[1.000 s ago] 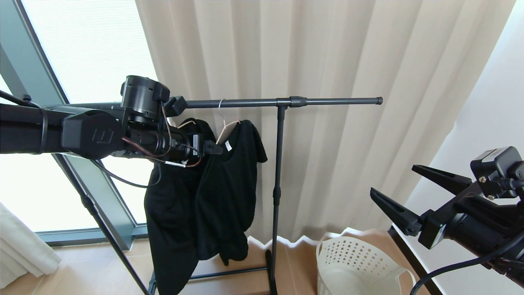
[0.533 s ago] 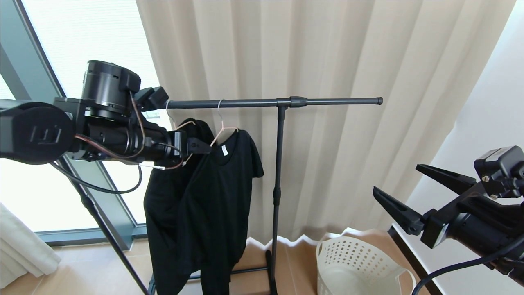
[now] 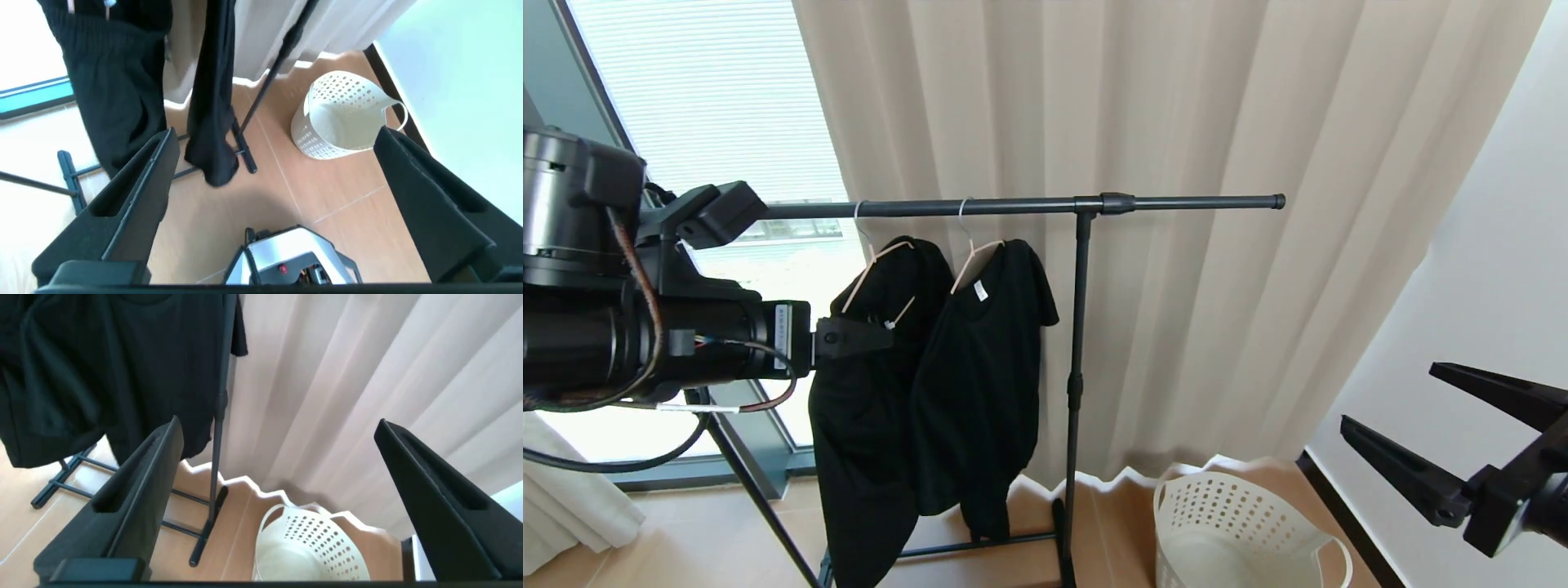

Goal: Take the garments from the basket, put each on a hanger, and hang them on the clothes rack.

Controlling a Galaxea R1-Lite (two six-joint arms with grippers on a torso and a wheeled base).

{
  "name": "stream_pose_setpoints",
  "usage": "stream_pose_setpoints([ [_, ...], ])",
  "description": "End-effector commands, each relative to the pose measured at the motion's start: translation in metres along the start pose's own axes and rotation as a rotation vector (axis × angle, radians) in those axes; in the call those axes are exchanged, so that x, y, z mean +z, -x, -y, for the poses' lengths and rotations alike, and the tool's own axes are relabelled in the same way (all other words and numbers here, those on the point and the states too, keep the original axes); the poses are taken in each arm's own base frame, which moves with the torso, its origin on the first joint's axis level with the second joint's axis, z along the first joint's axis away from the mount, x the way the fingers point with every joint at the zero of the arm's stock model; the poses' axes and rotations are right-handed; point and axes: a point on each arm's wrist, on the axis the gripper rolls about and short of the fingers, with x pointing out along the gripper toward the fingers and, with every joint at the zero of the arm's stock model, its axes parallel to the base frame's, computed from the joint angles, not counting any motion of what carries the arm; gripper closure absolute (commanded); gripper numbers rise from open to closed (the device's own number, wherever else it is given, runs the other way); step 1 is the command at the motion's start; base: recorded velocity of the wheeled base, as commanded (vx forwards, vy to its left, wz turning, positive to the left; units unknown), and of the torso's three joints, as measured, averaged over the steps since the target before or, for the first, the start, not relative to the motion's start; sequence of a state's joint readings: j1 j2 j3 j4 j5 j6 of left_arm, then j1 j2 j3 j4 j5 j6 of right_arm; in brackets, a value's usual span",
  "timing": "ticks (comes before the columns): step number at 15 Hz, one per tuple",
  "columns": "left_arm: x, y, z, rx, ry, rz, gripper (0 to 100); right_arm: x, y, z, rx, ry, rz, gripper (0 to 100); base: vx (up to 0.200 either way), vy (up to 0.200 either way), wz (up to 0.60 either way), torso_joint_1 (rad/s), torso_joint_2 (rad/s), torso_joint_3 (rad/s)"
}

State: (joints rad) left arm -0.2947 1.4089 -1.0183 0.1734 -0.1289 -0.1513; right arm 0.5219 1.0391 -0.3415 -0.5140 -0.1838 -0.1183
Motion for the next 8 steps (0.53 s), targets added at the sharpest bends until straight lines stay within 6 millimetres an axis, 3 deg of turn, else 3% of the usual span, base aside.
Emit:
stream_pose_setpoints([
  [1, -0.020, 0.036, 0.002, -0.011, -0.007, 0.044, 0, -0.003, 0.032, 0.009, -0.038, -0.016, 0.037, 0, 0.000, 0.000, 0.00, 0.000, 0.00, 0.000],
  [5, -0.054, 0.063, 0.002, -0.019, -0.011, 0.054, 0, -0.018, 0.055, 0.013, -0.068, -0.020, 0.014, 0, 0.000, 0.000, 0.00, 0.000, 0.00, 0.000],
  [8, -0.074, 0.071, 0.000, -0.013, -0.014, 0.043, 0, -0.041, 0.072, 0.013, -0.075, -0.018, -0.015, 0, 0.000, 0.000, 0.00, 0.000, 0.00, 0.000],
])
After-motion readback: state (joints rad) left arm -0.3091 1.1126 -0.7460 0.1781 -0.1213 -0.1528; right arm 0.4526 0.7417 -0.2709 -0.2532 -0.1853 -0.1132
